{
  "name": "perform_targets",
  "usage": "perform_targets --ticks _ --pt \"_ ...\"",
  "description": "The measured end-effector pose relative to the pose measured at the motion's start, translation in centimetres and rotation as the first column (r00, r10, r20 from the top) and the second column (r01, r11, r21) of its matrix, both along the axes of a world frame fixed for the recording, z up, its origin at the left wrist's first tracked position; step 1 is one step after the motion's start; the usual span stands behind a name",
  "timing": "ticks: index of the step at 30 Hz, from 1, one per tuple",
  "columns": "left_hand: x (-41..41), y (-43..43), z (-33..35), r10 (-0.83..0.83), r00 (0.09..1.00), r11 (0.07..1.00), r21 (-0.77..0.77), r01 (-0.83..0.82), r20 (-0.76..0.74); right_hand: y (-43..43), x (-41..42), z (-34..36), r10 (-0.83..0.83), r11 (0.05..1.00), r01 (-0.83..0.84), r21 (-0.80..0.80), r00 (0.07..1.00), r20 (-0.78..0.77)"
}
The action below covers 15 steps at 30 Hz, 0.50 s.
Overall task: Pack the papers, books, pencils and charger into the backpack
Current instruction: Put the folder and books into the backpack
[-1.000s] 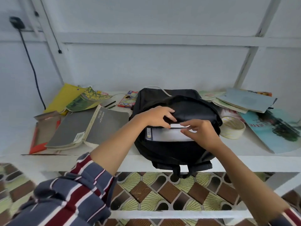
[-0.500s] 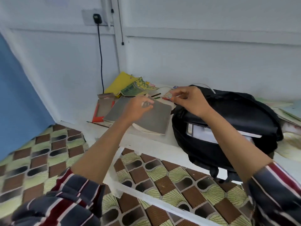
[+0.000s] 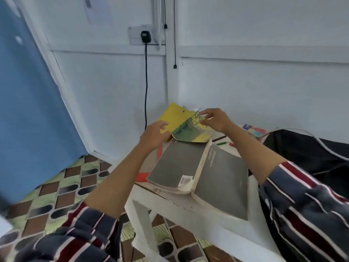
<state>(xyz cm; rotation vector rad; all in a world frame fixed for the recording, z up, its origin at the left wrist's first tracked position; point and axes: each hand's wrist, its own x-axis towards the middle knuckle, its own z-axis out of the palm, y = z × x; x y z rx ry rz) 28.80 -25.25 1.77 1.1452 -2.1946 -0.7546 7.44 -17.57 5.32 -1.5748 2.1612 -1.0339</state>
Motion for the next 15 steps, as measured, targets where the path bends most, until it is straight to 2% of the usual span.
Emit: perform_targets --ticks 7,15 --pt "-4.4 -6.5 -0.8 -0.159 0.973 0.987 0.029 0.156 0.166 -7.4 -4.5 -2.7 -0.05 0.997 0.048 0.052 0.998 0.034" --pt "-7.0 -9.7 -1.2 -0.265 0.919 0.964 0.112 0.242 0.293 -13.6 -8.4 -5.0 0.106 0.982 -0.089 0.165 0.99 -0.096"
